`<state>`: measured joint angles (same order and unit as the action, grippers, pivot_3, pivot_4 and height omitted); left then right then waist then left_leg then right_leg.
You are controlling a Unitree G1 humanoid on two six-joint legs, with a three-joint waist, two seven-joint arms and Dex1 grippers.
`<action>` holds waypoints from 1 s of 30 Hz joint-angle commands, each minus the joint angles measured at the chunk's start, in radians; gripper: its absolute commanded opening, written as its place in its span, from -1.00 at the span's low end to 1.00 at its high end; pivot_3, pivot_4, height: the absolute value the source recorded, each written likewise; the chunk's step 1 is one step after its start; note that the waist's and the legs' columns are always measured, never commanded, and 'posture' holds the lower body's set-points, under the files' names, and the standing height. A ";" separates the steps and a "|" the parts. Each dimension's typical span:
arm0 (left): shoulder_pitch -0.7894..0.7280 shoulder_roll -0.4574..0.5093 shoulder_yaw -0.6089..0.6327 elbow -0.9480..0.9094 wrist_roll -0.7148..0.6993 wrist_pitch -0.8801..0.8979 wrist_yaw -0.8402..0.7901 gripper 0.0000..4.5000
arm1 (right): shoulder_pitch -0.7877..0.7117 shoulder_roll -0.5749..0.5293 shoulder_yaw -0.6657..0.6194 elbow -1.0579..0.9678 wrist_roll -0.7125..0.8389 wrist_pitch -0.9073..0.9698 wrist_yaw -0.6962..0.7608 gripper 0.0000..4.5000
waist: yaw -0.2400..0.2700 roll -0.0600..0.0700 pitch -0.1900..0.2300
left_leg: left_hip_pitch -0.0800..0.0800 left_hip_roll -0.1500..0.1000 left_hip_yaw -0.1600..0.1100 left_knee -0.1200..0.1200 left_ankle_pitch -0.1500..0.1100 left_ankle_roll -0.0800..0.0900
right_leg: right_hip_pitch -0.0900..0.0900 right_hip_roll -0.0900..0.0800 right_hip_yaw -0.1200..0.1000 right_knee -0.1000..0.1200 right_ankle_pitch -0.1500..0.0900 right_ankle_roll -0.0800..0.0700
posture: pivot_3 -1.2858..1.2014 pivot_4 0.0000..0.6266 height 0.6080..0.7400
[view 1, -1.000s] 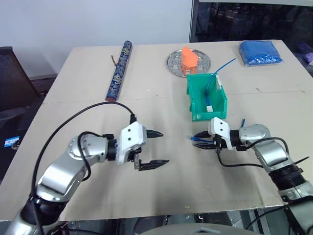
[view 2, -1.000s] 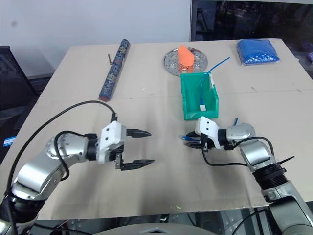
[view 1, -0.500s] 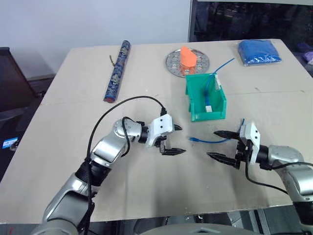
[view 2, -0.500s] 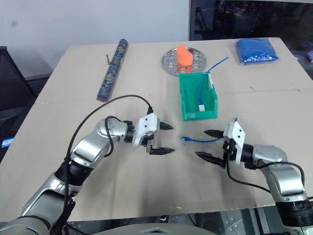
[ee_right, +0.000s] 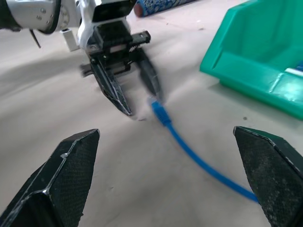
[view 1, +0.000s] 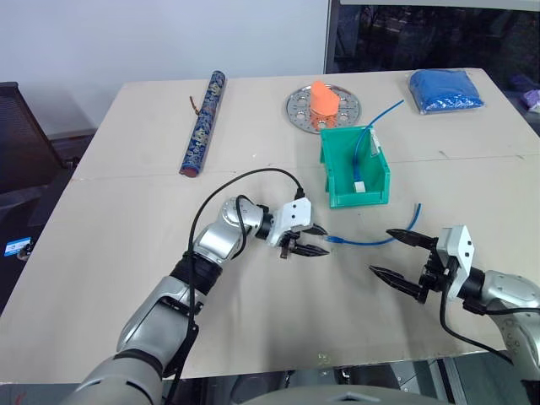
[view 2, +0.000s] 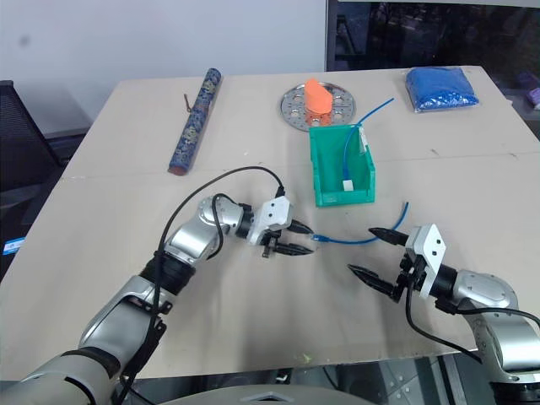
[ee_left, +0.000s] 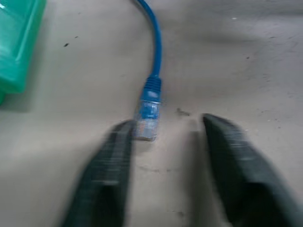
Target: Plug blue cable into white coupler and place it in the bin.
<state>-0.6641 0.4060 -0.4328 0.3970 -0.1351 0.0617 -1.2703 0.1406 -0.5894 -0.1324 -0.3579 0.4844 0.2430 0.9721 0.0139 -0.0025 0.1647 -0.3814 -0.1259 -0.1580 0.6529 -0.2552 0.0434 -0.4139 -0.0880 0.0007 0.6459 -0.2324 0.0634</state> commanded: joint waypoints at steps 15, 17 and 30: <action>0.075 -0.059 0.185 -0.299 -0.293 0.415 0.029 -0.96 | 0.048 0.053 0.024 -0.140 0.401 0.334 -0.100 1.00 | -0.001 0.000 0.000 | -0.001 0.000 -0.002 0.000 0.000 0.000 | 0.000 0.000 -0.001 0.000 0.000 0.000 | 0.03 -0.52 1.00; 0.080 -0.063 0.223 -0.357 -0.390 0.549 0.040 -0.96 | 0.027 0.104 0.018 -0.122 0.455 0.364 -0.151 1.00 | -0.002 0.000 0.000 | 0.000 0.000 -0.002 0.000 0.000 0.000 | 0.000 0.000 0.000 0.000 0.000 0.000 | 0.03 -0.52 1.00; 0.065 -0.076 0.310 -0.429 -0.586 0.796 0.106 -1.00 | -0.098 0.292 0.010 -0.153 0.665 0.404 -0.373 0.43 | -0.001 0.000 0.000 | 0.001 0.000 -0.001 0.001 0.000 0.000 | 0.000 0.001 0.001 0.003 0.000 0.000 | 0.03 -0.52 1.00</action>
<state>-0.5844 0.3306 -0.1442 0.0057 -0.6930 0.8523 -1.1659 0.0521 -0.3054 -0.1215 -0.4660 1.1238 0.6516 0.6036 0.0124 -0.0026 0.1646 -0.3808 -0.1259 -0.1593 0.6536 -0.2549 0.0429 -0.4142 -0.0875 0.0013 0.6486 -0.2323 0.0633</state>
